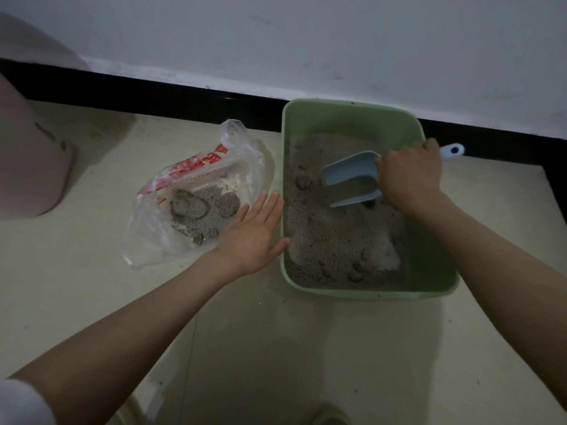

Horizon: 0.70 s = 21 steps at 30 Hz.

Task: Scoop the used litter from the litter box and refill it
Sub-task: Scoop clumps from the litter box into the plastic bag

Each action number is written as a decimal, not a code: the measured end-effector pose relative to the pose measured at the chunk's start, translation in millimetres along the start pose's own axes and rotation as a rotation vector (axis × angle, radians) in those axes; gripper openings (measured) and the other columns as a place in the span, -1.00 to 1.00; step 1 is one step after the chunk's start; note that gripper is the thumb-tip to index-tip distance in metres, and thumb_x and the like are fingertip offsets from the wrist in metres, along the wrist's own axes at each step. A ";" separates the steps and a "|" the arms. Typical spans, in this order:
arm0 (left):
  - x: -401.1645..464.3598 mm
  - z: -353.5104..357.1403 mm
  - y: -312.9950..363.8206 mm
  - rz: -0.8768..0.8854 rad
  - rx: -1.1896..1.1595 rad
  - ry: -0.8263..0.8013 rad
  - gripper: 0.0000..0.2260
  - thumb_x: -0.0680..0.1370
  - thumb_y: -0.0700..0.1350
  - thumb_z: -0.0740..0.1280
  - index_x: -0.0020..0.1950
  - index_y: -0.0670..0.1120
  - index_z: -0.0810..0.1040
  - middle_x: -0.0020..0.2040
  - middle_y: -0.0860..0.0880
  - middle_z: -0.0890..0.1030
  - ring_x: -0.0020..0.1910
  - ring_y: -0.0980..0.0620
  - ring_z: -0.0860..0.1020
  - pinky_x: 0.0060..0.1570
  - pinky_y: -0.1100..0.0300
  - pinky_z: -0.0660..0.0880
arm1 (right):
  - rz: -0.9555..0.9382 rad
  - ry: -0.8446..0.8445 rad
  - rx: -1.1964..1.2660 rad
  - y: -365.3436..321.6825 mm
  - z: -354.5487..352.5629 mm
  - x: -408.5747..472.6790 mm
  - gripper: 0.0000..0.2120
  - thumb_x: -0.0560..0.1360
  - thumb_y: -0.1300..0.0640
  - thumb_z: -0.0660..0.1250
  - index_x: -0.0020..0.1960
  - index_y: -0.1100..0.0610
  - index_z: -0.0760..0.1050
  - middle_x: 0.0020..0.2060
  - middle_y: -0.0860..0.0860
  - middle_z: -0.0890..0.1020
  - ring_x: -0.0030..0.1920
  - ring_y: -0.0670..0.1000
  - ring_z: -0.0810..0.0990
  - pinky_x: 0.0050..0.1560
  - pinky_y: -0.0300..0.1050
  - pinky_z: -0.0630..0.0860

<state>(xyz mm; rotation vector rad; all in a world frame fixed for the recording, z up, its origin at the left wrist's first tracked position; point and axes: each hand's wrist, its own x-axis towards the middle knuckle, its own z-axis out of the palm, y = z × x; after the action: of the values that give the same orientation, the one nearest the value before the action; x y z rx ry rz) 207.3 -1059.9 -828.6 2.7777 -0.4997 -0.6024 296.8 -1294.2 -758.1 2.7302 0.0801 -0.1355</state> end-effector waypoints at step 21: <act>1.6 2.3 4.3 -0.024 -0.015 0.022 -0.37 0.61 0.11 0.03 0.51 -0.12 -0.23 0.53 -0.03 -0.25 0.49 0.07 -0.26 0.46 0.11 -0.18 | 0.186 -0.157 0.752 -29.6 88.9 14.4 -0.61 0.62 0.04 0.06 -0.31 0.18 0.37 -0.27 0.14 0.47 -0.19 0.12 0.42 0.02 0.00 0.32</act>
<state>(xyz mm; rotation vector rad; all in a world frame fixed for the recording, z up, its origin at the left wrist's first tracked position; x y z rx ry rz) 206.5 -1064.8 -829.9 2.7770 -0.4563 -0.5785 301.4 -1301.9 -852.5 3.4341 -0.3360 -0.3928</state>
